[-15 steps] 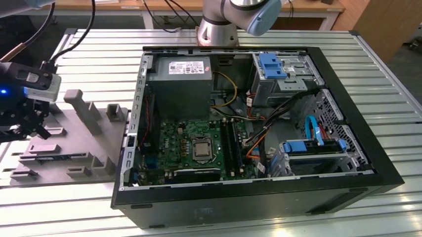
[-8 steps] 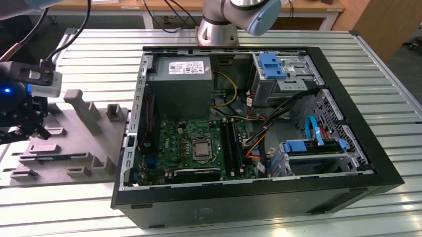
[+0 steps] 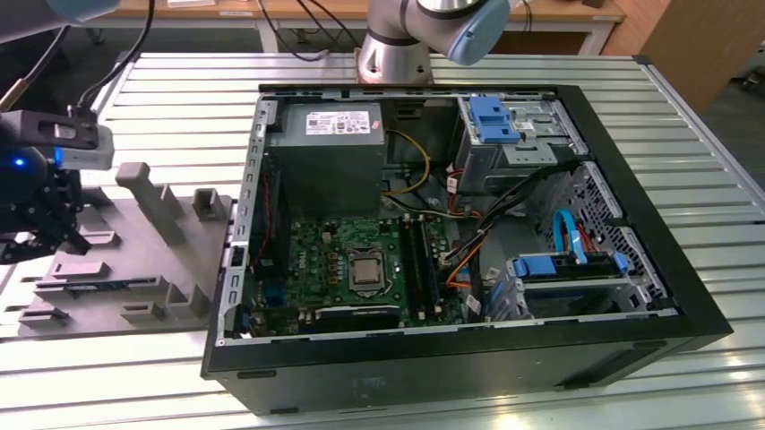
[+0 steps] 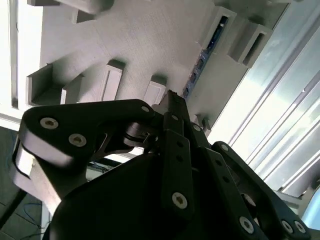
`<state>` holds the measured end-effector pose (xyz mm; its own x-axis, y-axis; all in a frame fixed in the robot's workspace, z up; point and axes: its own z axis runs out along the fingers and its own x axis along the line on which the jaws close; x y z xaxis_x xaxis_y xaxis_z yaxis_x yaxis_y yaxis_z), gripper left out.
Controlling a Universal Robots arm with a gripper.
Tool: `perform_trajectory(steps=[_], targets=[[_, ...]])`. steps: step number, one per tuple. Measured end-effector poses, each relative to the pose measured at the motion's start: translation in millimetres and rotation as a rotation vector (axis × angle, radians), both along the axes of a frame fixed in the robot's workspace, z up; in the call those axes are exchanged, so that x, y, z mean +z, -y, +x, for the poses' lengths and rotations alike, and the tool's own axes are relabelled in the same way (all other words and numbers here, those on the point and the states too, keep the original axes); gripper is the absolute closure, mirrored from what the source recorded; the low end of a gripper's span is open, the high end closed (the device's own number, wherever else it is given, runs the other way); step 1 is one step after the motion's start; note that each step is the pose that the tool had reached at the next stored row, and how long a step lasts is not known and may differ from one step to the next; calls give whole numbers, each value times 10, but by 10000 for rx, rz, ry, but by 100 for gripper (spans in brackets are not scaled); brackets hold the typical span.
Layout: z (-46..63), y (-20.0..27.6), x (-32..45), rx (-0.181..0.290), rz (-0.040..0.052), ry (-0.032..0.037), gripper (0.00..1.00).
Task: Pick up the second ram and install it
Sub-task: 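Pick up the second ram and move it above second insertion slot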
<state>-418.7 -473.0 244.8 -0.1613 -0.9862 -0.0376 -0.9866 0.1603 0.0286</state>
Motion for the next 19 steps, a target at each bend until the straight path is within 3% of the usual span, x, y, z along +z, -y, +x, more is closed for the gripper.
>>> perform_trajectory(steps=[3,6,8,14,19], targets=[[0,0,-9,460,-45,-71,89],[1,1,-15,790,-232,-209,89],[0,0,-22,1003,-280,-284,89],[-1,2,-63,1779,-292,-303,89],[-1,5,-68,1842,-294,-303,89]])
